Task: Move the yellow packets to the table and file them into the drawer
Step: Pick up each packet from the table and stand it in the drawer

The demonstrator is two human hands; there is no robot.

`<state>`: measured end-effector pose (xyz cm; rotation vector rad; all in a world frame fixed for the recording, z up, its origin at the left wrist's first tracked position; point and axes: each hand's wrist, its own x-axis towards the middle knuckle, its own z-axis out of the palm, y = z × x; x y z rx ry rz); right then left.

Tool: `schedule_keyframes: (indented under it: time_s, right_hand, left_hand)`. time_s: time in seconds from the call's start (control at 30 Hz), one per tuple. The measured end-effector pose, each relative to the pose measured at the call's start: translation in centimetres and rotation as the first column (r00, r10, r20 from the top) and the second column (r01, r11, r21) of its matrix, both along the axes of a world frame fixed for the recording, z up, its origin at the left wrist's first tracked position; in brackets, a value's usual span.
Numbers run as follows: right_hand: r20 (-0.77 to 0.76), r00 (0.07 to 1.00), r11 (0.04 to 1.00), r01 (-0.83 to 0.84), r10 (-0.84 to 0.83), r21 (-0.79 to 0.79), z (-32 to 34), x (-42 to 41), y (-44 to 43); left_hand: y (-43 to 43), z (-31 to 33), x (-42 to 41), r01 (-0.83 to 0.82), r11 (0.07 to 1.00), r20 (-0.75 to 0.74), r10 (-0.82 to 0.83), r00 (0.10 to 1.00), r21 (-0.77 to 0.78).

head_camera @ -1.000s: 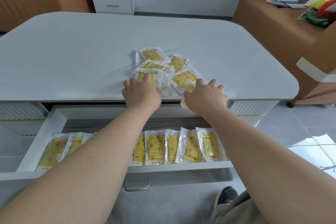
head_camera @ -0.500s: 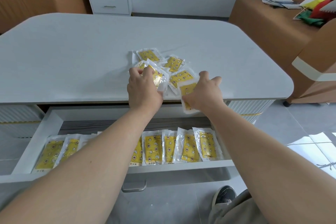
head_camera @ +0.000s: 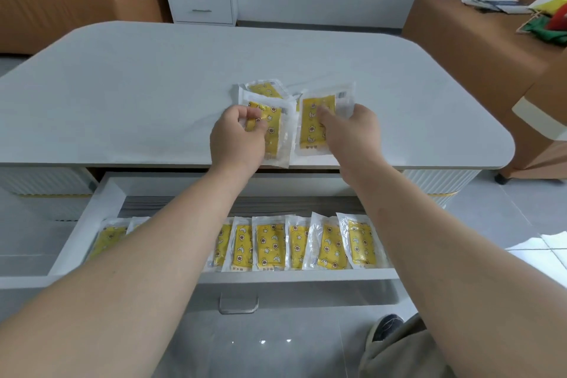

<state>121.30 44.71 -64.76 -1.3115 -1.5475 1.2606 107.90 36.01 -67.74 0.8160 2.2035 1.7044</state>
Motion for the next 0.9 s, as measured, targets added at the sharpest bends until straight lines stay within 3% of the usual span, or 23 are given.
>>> schedule_keyframes:
  time_s: [0.23, 0.4, 0.53, 0.67, 0.9]
  right_hand:
    - [-0.249, 0.961, 0.959, -0.175, 0.117, -0.224, 0.0, -2.5, -2.7]
    - [-0.212, 0.937, 0.923, -0.322, 0.278, -0.212, -0.9, -4.2, -5.3]
    - [-0.044, 0.889, 0.875, -0.457, 0.456, -0.164, -1.9, -5.2, -7.5]
    - [-0.004, 0.846, 0.822, -0.519, 0.533, -0.236, -3.0, -6.3, -9.6]
    - [0.150, 0.805, 0.799, -0.509, 0.574, -0.320, -5.7, -8.4, -11.7]
  left_hand:
    - [-4.6, 1.3, -3.2, -0.047, 0.999, 0.161, 0.047, 0.986, -0.004]
    - [-8.6, 1.6, -5.7, -0.043, 0.989, 0.197, 0.072, 0.978, -0.145]
    - [-11.5, 1.2, -7.9, -0.009, 0.940, 0.267, 0.106, 0.958, -0.341]
    - [-13.7, 0.2, -10.2, 0.012, 0.825, 0.170, 0.103, 0.980, -0.565]
    - [-16.4, -3.2, -13.1, 0.060, 0.464, 0.058, -0.018, 0.998, -0.884]
